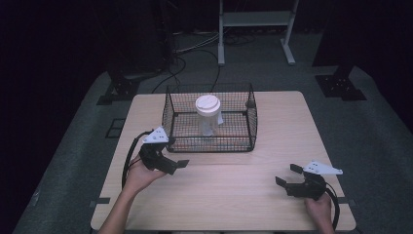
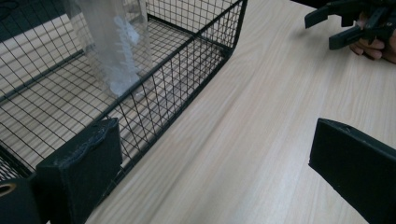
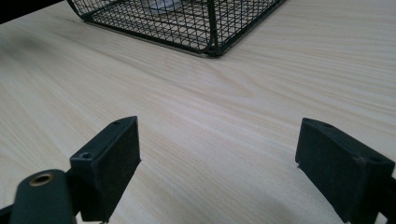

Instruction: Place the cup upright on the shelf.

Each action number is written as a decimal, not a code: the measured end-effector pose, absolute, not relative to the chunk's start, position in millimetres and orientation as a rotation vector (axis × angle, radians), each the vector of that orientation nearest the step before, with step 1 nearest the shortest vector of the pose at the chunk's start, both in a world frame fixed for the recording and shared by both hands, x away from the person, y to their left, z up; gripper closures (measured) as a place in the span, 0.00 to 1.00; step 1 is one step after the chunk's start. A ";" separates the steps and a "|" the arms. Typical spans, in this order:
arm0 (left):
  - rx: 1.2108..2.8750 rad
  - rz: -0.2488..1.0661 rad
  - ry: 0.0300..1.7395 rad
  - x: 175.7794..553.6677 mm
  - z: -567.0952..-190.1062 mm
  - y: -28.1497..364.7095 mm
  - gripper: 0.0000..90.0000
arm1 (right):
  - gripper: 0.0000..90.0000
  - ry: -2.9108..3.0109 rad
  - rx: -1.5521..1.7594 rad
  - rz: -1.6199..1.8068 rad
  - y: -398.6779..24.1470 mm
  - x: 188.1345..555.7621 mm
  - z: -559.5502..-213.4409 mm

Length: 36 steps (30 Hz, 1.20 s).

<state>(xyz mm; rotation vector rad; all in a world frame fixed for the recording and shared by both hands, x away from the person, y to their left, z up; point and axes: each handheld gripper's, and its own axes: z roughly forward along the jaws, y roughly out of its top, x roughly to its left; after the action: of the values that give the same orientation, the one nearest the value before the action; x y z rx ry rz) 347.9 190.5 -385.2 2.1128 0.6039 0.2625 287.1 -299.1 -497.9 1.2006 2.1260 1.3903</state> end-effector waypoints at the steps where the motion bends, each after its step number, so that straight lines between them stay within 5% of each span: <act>1: 2.111 0.264 0.608 346.6 -386.5 191.0 0.02 | 0.14 2.125 1.200 1.390 -299.1 287.1 -498.0; 36: 2.067 0.263 0.653 308.2 -446.5 208.8 0.02 | 0.14 2.126 1.203 1.374 -297.9 286.6 -497.8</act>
<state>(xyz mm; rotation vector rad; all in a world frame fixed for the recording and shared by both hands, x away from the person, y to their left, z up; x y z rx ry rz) 308.2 208.8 -446.5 2.0672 0.6527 0.2628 286.6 -297.9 -497.8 1.2028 2.1257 1.3738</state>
